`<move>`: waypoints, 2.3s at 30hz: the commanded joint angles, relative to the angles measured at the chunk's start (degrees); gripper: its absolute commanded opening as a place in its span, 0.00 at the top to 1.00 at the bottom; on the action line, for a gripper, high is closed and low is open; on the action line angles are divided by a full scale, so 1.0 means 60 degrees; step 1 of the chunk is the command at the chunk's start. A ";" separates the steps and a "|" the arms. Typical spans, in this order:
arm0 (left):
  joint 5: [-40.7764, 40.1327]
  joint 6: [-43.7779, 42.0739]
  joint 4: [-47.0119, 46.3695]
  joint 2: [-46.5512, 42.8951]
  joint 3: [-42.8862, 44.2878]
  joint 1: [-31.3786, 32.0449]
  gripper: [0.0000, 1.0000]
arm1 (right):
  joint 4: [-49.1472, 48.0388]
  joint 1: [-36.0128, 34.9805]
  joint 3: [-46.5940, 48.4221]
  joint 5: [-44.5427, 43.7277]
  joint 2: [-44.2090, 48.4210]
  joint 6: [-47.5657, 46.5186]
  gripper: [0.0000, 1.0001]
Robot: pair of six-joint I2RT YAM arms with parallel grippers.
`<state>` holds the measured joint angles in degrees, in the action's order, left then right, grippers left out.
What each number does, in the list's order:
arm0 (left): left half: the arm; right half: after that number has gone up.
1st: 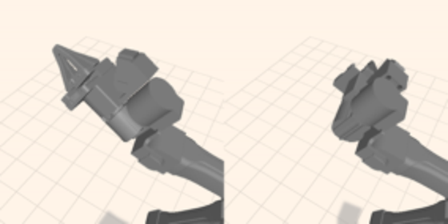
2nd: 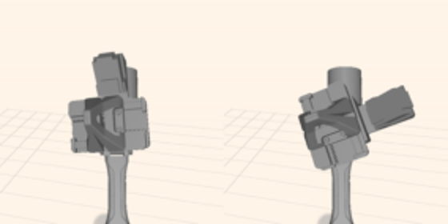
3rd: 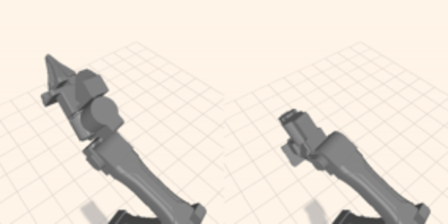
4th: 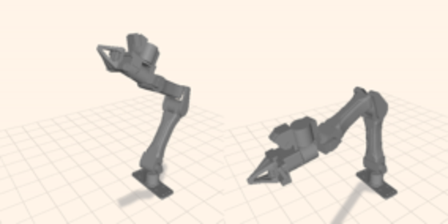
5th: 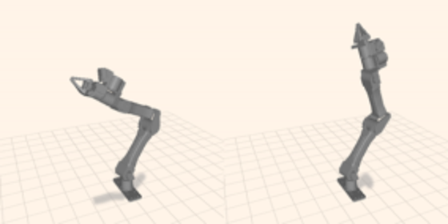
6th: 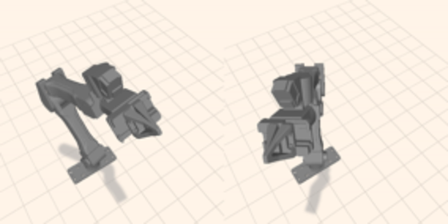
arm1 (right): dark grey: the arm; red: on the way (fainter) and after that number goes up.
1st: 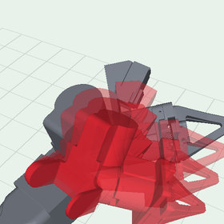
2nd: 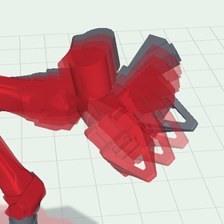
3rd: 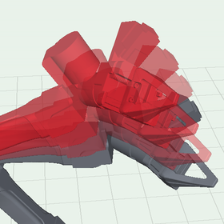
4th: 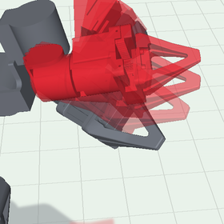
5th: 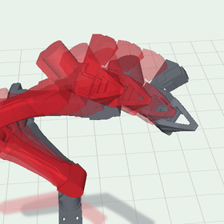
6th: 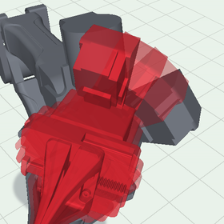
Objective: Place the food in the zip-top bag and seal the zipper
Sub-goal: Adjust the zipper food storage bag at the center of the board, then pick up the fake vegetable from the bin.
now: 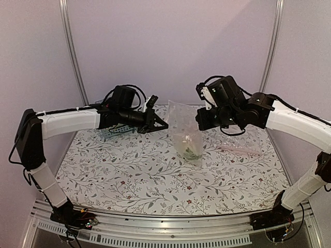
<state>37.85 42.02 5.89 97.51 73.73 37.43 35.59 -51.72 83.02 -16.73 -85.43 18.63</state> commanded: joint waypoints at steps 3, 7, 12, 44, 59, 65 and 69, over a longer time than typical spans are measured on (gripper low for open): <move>-0.0520 -0.0518 0.0367 -0.0603 -0.0576 -0.0145 0.97 | -0.0417 -0.0021 -0.0475 0.0843 0.0263 0.0748 1.00; -0.0830 -0.0883 0.0924 -0.0871 -0.0555 -0.0158 0.81 | -0.0677 -0.0017 -0.0464 0.1248 0.0249 0.0856 1.00; -0.1624 -0.1660 0.1898 -0.1671 -0.0541 -0.0251 0.35 | -0.0769 -0.0010 -0.0405 0.1629 0.0327 0.0810 1.00; -0.4845 -0.4306 0.4726 0.1377 0.1877 -0.4928 0.10 | -0.1099 -0.0021 -0.0936 0.2166 0.0721 0.0063 1.00; -0.6264 -0.4889 0.5817 0.5111 0.6298 -0.4947 0.29 | -0.1231 -0.0015 -0.0903 0.2424 0.0269 0.0094 1.00; -0.6080 -0.4531 0.5844 0.6028 0.7357 -0.4968 0.31 | -0.1233 -0.0015 -0.0880 0.2492 0.0137 0.0132 1.00; -0.6269 -0.4527 0.5940 0.6530 0.7901 -0.4971 0.32 | -0.1219 -0.0012 -0.0915 0.2510 0.0089 0.0155 1.00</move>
<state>1.54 14.24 40.23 134.30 117.58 8.08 28.86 -51.72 77.58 -2.31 -84.09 19.46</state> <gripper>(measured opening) 0.682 0.005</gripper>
